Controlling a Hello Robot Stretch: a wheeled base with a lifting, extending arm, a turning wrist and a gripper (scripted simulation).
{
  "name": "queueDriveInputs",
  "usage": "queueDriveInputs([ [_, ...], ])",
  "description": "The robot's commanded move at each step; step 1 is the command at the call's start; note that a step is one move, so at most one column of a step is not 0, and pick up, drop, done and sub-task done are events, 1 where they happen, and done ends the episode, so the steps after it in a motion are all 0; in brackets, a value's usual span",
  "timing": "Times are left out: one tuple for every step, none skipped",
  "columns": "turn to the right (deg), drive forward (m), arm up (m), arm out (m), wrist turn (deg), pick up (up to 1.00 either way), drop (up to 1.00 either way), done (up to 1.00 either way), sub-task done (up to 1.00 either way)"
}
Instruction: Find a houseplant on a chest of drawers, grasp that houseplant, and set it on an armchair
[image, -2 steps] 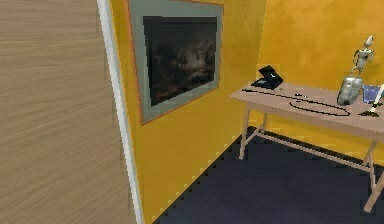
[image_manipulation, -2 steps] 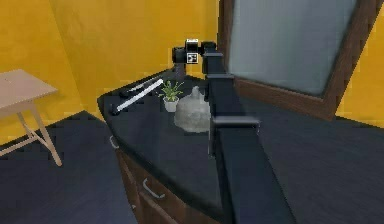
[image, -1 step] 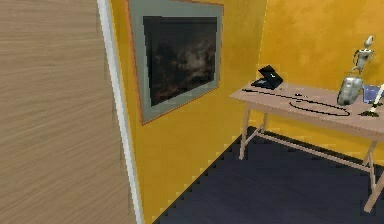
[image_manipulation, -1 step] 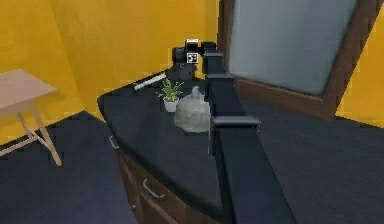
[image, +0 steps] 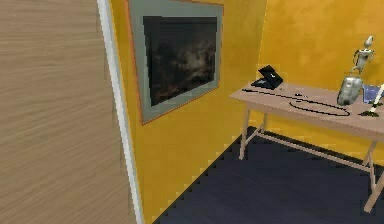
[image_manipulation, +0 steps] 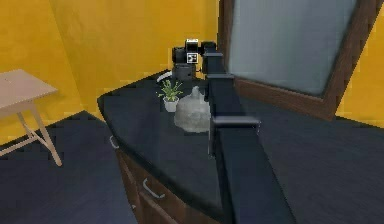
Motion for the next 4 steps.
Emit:
queueDriveInputs([
  [0.0, 0.0, -0.12, 0.0, 0.0, 0.0, 0.0, 0.0, 0.0],
  [0.0, 0.0, 0.0, 0.0, 0.0, 1.0, 0.0, 0.0, 0.0],
  [0.0, 0.0, 0.1, 0.0, 0.0, 0.0, 0.0, 0.0, 0.0],
  [0.0, 0.0, 0.02, 0.0, 0.0, 0.0, 0.0, 0.0, 0.0],
])
